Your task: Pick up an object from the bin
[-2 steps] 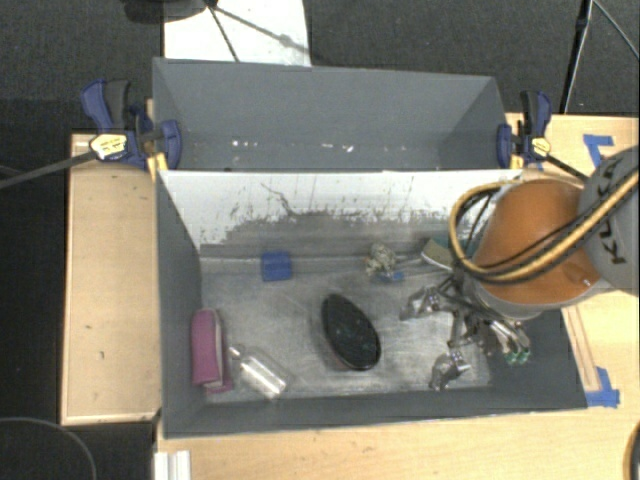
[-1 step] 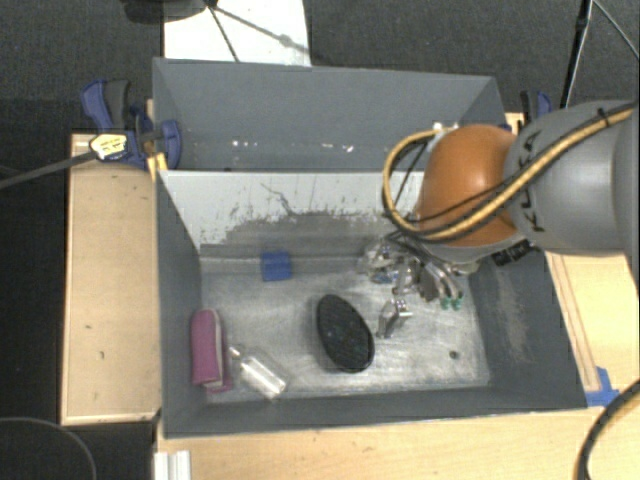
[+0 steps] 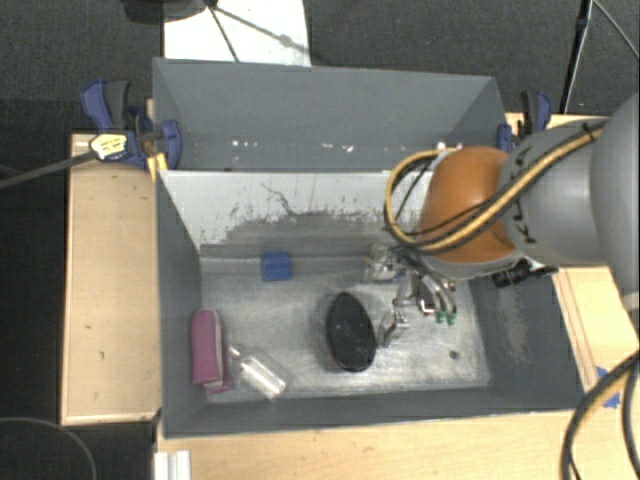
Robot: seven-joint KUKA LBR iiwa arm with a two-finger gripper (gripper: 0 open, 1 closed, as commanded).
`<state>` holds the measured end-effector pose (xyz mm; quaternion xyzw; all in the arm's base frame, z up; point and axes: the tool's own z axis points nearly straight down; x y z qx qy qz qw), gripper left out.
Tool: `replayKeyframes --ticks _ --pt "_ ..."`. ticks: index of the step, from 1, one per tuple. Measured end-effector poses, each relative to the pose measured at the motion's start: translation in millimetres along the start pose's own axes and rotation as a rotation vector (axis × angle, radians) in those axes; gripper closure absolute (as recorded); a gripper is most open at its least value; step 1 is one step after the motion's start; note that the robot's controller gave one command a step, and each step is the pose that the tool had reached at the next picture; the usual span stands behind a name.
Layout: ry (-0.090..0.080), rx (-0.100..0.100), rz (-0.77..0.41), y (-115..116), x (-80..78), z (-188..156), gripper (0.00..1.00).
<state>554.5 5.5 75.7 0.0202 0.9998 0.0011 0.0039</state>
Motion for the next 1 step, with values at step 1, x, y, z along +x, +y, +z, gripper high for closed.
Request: replayKeyframes --ticks 1 --pt "0.000 -0.004 -0.092 91.0 -0.6 -47.0 0.00"
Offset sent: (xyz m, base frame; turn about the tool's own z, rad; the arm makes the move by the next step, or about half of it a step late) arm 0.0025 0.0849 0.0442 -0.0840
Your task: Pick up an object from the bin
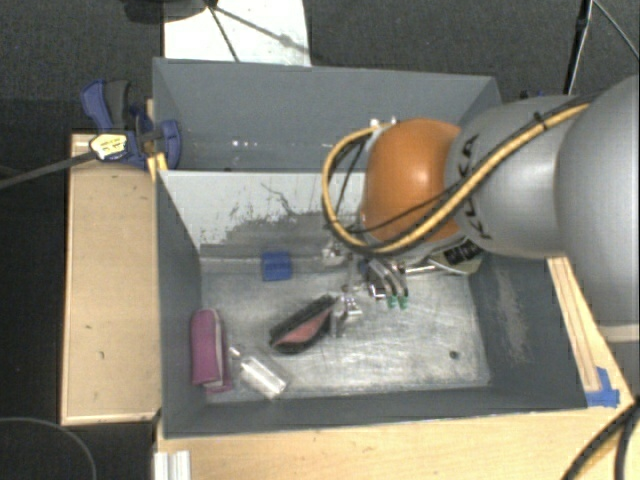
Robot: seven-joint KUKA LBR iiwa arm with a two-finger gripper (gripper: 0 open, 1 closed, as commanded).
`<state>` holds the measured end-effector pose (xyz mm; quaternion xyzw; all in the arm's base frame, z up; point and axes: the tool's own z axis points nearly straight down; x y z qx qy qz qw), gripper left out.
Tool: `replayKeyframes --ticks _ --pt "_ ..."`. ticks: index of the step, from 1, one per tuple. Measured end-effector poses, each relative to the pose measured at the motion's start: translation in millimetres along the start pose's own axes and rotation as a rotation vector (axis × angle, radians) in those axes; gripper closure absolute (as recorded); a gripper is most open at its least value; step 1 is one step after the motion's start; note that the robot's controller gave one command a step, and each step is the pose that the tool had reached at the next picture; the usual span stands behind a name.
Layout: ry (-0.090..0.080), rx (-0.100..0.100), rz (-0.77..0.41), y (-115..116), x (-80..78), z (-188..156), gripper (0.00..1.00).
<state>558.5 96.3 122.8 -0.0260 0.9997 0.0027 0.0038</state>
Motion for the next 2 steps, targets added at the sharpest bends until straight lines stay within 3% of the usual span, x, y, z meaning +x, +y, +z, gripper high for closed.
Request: replayKeyframes --ticks 1,2 --pt "0.003 0.004 -0.137 40.4 -9.3 50.9 0.00" --pt "-0.004 0.003 -0.137 40.2 -11.6 48.3 1.00"
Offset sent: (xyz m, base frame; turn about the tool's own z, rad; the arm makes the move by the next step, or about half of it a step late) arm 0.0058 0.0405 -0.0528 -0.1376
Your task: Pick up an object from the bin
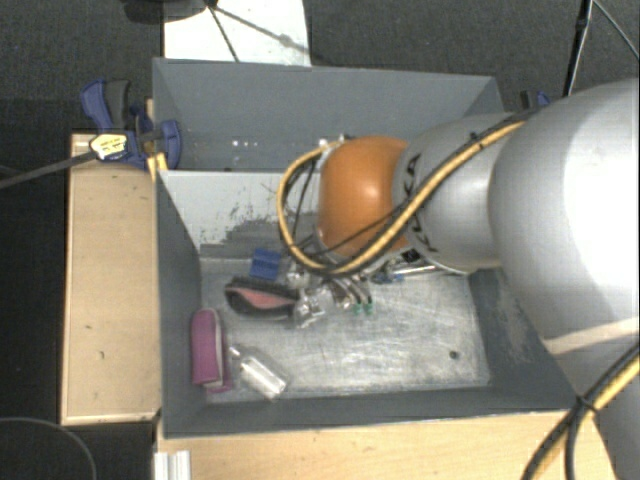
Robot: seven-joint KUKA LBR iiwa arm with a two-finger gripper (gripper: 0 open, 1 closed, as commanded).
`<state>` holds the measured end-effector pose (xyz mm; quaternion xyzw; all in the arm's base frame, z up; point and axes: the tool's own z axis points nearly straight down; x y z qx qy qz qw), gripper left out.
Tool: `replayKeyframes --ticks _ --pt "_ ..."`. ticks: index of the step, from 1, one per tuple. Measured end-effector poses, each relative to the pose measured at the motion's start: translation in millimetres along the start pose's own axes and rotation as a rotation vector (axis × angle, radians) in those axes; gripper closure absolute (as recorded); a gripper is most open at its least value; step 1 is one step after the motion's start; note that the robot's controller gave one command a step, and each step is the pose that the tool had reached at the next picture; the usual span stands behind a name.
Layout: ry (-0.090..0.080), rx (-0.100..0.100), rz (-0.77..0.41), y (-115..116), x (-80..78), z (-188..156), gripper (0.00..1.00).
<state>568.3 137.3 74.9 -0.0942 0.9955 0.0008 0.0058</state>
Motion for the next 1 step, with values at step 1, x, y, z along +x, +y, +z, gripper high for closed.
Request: replayKeyframes --ticks 1 --pt "0.000 0.001 -0.028 -5.7 -27.0 -165.8 1.00"
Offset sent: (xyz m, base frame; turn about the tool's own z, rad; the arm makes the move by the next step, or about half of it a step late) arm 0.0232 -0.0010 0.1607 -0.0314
